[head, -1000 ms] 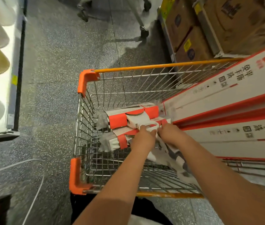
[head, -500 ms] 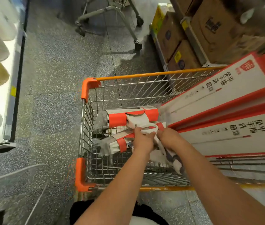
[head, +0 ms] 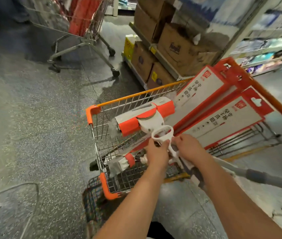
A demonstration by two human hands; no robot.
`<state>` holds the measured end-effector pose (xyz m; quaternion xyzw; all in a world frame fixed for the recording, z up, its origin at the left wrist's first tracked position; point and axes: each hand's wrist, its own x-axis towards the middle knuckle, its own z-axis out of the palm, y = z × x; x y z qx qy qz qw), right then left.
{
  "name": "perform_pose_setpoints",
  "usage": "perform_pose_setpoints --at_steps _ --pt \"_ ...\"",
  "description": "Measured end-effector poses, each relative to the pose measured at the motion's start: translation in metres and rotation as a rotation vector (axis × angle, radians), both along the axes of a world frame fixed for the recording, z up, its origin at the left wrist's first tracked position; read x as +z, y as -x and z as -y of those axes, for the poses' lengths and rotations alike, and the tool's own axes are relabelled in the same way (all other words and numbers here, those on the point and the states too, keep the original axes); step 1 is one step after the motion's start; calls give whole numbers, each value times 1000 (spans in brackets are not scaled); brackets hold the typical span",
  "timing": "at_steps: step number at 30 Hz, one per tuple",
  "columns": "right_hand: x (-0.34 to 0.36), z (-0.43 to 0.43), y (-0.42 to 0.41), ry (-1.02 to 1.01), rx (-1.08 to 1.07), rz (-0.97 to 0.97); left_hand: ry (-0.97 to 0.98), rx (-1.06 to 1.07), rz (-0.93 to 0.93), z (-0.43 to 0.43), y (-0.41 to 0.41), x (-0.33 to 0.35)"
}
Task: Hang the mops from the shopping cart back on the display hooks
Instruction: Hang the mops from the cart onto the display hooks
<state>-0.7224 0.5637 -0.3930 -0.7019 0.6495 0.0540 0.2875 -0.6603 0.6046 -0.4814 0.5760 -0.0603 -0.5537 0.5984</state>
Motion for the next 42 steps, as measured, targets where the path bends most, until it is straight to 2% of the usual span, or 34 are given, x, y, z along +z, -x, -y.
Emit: perform_pose_setpoints --at_steps 8,15,19,23,29,36,42 --pt "37 -38 29 173 14 165 125 15 82 -32 20 43" --pt "79 -55 70 287 134 332 276 95 145 -56 54 107" --pt "106 -68 80 358 96 520 404 186 189 -74 66 147" --pt "137 -88 76 386 197 698 510 309 289 -99 62 184" --pt "169 -127 26 345 319 990 536 505 534 -152 24 233" --pt "205 -185 -64 324 504 1177 554 784 659 -218 -43 277" --pt "226 -257 -160 207 604 1384 534 929 859 -291 -129 303"
